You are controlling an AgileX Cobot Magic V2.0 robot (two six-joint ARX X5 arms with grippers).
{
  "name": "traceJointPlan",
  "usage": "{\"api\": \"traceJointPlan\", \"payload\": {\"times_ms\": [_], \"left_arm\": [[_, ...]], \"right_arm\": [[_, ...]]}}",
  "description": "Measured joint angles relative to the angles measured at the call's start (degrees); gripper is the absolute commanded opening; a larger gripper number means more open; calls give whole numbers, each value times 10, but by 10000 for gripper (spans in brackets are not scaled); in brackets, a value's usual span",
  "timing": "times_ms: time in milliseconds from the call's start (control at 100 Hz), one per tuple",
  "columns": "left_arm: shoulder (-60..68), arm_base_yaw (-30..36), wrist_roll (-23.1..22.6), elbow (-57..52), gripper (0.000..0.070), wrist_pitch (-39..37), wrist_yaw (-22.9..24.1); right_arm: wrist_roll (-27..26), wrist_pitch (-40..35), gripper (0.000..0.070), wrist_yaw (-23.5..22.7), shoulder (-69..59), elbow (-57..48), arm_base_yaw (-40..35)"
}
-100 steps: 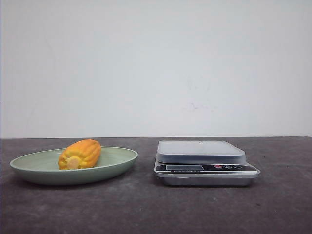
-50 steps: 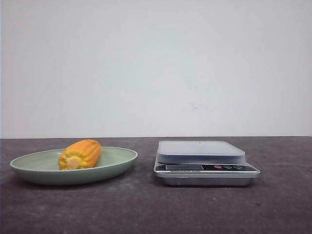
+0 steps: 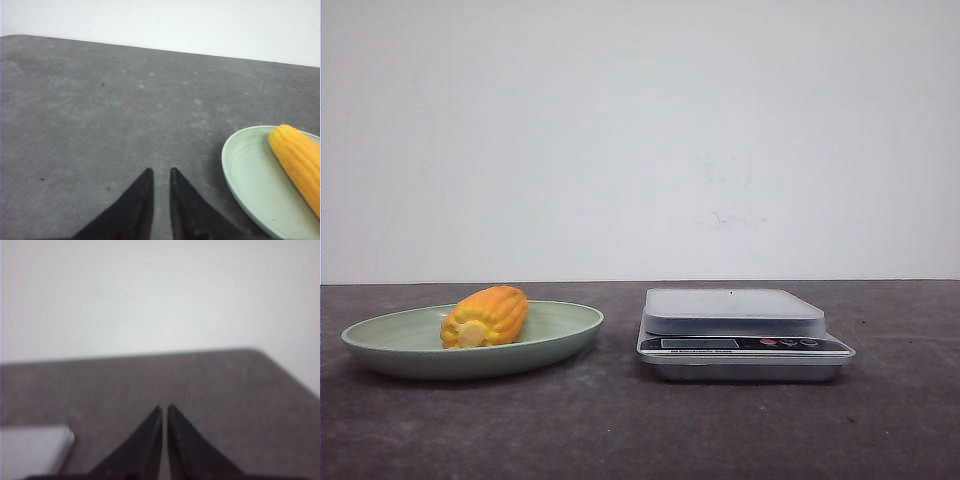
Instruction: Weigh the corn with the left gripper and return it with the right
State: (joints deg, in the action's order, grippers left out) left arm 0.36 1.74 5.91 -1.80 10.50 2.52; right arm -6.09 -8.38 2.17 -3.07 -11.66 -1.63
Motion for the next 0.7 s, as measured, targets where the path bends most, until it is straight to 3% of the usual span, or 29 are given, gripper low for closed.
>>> {"api": "traceJointPlan", "payload": {"times_ms": [140,240,480,700], "left_arm": [[0,0,0,0,17,0,0],[0,0,0,0,17,0,0],[0,0,0,0,17,0,0],[0,0,0,0,17,0,0]], "right_arm": [[2,49,12,12,2,76,1],[3,44,12,12,17,109,1],[5,-13,12,7,29,108,1],[5,-1,12,-7,29,108,1]]}}
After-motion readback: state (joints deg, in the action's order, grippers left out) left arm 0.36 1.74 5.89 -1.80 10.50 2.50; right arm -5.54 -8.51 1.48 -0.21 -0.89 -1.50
